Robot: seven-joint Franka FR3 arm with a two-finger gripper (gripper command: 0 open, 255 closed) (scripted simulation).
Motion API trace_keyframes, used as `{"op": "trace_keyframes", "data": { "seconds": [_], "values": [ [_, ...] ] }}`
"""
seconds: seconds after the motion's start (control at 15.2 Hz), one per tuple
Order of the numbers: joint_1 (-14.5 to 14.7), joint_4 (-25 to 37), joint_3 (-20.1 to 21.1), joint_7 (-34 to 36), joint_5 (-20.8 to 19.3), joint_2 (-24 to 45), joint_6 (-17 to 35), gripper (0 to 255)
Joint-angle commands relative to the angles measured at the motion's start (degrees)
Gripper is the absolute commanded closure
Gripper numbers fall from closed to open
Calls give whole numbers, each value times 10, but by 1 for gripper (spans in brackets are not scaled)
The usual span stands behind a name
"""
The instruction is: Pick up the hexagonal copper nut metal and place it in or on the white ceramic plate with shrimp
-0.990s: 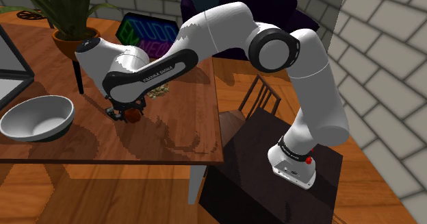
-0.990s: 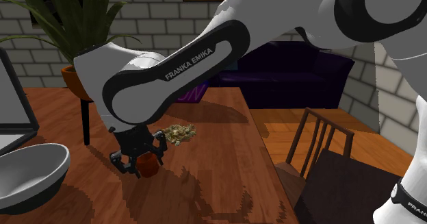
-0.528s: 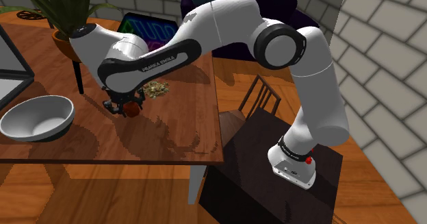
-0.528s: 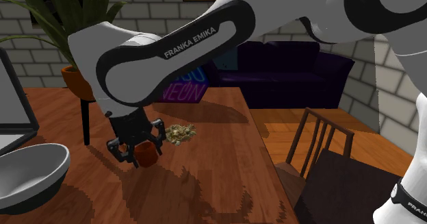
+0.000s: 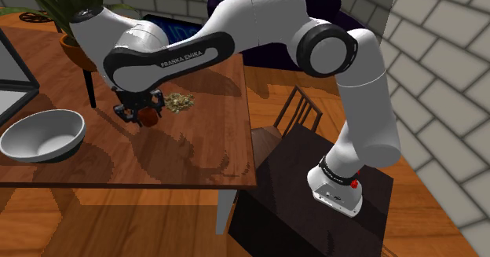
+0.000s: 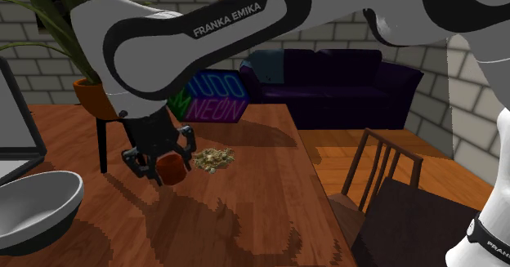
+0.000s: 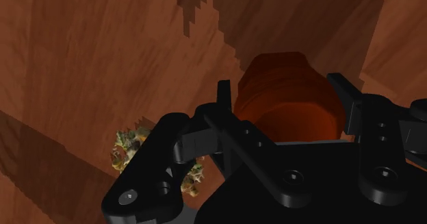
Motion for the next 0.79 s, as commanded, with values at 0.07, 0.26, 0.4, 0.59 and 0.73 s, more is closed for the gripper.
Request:
{"op": "trace_keyframes", "data": {
  "seconds": [0.07,0.26,0.4,0.59,0.73],
  "values": [
    [-19,-4,-4,-22,1,-6,1,255],
    [-47,-11,-11,-54,2,-12,9,255],
    [-64,-12,-16,-75,2,-13,13,255],
    [-89,-6,-24,-107,2,-10,16,255],
    [-105,3,-29,-129,2,-5,16,255]
  ]
}}
